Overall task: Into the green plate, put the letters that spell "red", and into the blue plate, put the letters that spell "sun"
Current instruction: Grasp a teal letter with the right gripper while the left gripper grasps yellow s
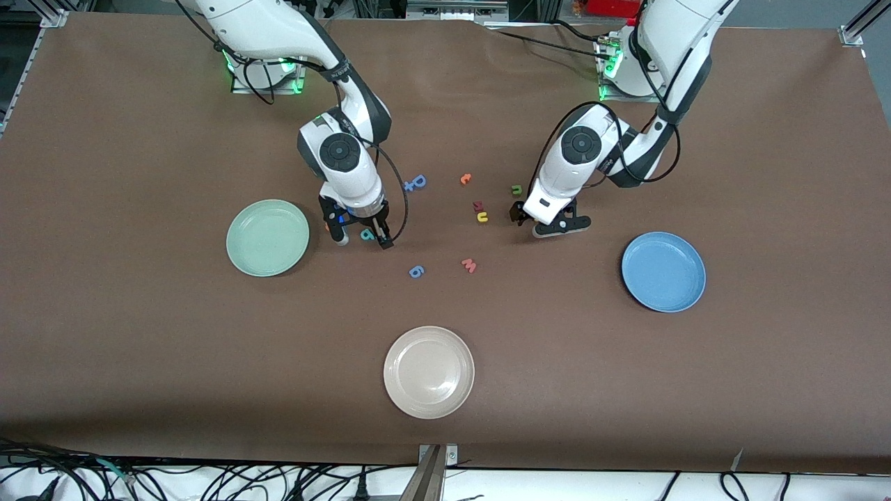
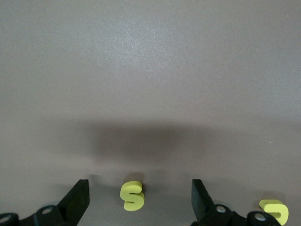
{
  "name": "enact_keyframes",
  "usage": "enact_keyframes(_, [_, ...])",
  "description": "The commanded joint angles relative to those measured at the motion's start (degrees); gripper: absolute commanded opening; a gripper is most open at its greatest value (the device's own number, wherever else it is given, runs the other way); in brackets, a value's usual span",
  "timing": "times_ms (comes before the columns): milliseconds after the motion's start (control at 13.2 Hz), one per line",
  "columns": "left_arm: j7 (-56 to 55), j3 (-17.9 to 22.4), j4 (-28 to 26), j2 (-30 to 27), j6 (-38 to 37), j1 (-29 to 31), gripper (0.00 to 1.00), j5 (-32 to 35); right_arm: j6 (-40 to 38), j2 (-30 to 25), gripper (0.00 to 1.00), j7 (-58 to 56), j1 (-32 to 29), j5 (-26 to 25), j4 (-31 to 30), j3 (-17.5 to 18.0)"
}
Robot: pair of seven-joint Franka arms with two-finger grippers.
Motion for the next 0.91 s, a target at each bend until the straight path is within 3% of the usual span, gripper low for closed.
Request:
enact_keyframes(0, [-1.59, -0.06, 0.54, 1.07, -0.02, -0.44, 0.86, 2.28, 1.4, 0.3, 0.6, 1.43, 0.68, -1.56, -0.29, -0.6])
enact_keyframes(304, [-1.59, -0.06, 0.45, 1.6, -0.02, -0.7, 0.81, 2.28, 1.84, 0.92, 0.54, 1.43, 0.68, -1.74, -0.37, -0.69])
enact_keyframes(531, [-1.59, -0.06, 0.36, 1.6, -0.02, -0.7, 0.59, 2.28, 1.92, 1.44, 0.49, 1.43, 0.77, -2.01, -0.29, -0.69])
enact_keyframes(835, [-1.67, -0.06, 0.36, 1.6, -0.28, -0.79, 0.32, 2.28, 2.45, 1.45, 0.24, 1.17, 0.86, -2.09, -0.29, -0.69])
